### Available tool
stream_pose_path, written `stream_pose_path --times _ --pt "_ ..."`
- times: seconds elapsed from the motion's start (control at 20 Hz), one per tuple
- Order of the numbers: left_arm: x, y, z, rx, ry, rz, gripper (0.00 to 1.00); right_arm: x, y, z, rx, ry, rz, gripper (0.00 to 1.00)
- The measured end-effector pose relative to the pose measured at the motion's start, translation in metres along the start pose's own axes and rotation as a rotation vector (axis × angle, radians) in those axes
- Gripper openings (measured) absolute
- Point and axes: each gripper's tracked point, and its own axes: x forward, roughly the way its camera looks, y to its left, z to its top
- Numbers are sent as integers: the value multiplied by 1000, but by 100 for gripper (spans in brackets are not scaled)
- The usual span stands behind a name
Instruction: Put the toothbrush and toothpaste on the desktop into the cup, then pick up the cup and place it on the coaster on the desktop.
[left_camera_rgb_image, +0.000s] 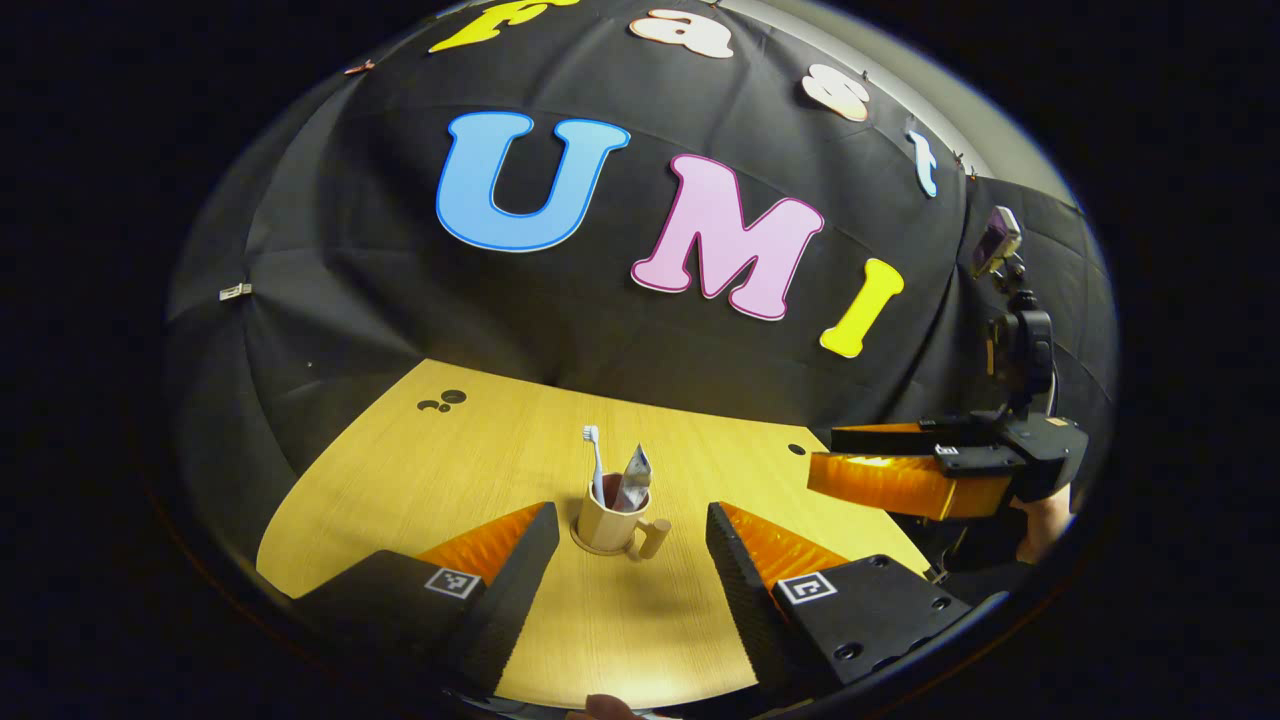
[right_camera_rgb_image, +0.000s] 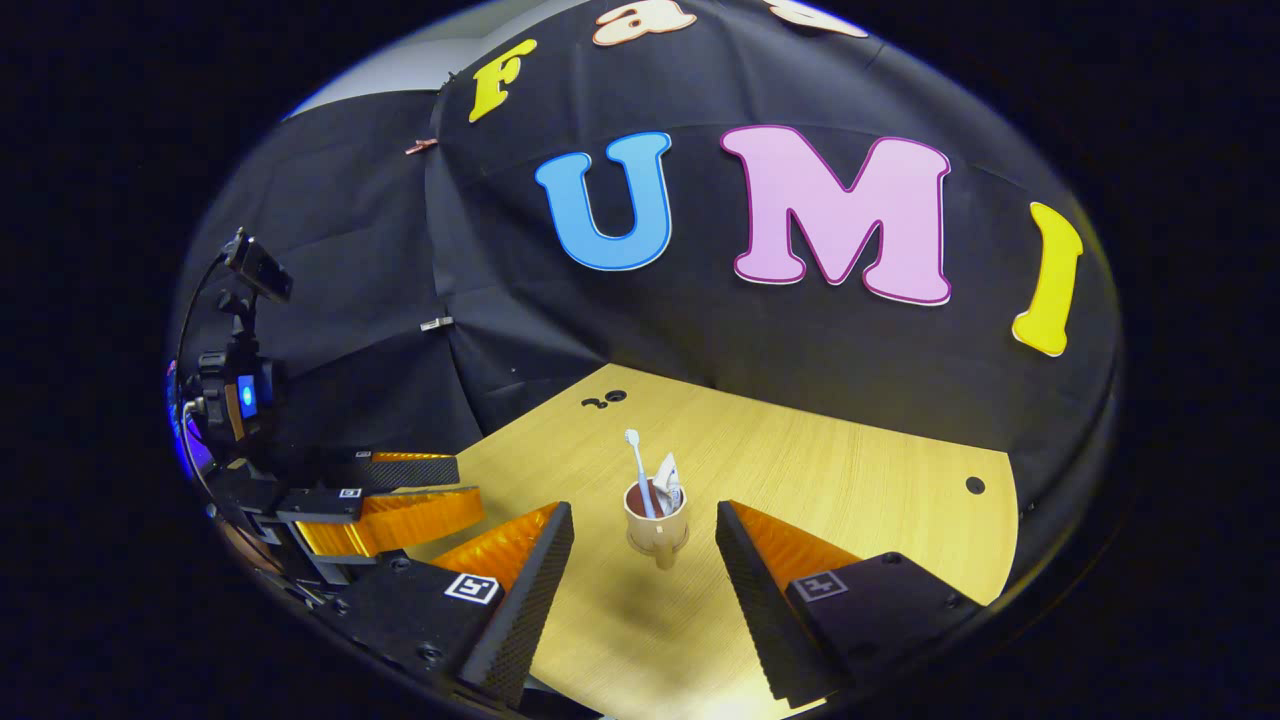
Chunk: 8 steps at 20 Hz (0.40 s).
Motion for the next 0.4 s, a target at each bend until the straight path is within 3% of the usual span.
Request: stream_pose_path --times 0.4 --pt "-10 -15 9 31 -36 -30 95 -16 6 -2 29 -20 -6 90"
